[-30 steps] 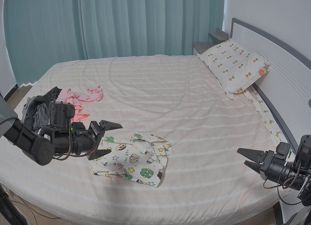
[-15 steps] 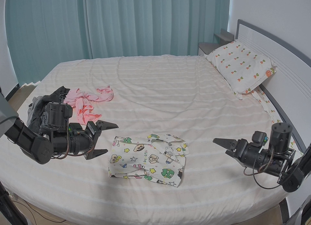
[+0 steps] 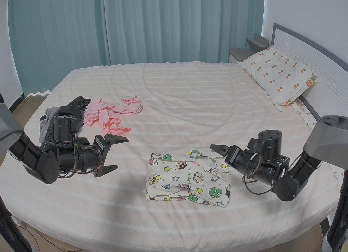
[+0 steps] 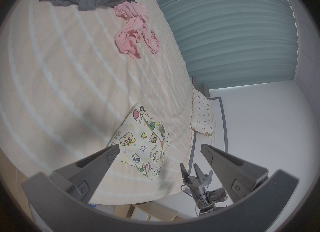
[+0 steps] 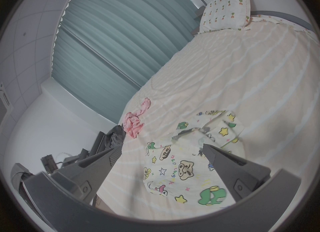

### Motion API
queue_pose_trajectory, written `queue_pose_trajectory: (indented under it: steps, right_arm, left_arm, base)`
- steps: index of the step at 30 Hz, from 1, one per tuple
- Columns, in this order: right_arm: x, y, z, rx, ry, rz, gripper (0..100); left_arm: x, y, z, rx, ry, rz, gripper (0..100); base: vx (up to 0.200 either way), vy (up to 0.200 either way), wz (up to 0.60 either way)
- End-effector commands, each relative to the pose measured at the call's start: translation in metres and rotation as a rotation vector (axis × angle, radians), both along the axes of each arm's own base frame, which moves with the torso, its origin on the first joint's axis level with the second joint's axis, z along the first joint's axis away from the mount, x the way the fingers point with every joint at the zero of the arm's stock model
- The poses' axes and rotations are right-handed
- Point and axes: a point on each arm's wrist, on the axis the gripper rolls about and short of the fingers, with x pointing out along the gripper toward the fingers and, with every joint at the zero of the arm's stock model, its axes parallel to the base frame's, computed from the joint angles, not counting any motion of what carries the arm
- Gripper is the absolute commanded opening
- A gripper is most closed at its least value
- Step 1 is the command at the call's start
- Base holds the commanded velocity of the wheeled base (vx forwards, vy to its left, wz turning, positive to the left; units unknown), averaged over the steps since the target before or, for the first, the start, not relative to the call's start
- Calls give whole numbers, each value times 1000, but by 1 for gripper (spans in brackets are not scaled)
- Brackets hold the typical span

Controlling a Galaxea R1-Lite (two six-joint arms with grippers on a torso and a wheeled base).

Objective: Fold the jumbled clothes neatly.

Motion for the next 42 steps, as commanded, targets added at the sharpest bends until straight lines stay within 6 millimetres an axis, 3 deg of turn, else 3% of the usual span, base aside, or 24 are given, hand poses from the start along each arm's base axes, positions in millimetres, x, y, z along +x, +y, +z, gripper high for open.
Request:
queue_pose_trajectory:
  steps: [1, 11, 15, 24, 31, 37, 42]
  right_arm:
    - [6, 21, -30, -39, 44, 16, 100]
    - [15, 41, -35, -49, 55, 49, 100]
    - [4, 62, -37, -70, 73, 93, 100]
    - [-2, 75, -57, -105, 99, 127, 100]
    - [13, 69, -58, -112, 94, 95, 100]
    - [57, 51, -67, -176, 33, -67, 100]
    - [71, 32, -58, -176, 5, -140, 100]
  left_arm:
    - [-6, 0, -8, -2, 3, -7, 100]
    - [-8, -1, -14, -10, -51, -14, 100]
    - [-8, -2, -15, -9, -49, -17, 100]
    - [-8, -7, -21, 5, -37, -31, 100]
    - [-7, -7, -27, 11, -22, -33, 100]
    - [-7, -7, -28, 12, -20, -32, 100]
    - [-6, -7, -28, 13, -17, -30, 100]
  base:
    - [0, 0, 0]
    - [100, 0, 0]
    - [200, 0, 0]
    - [0, 0, 0]
    - [0, 0, 0]
    - [0, 0, 0]
    - [0, 0, 0]
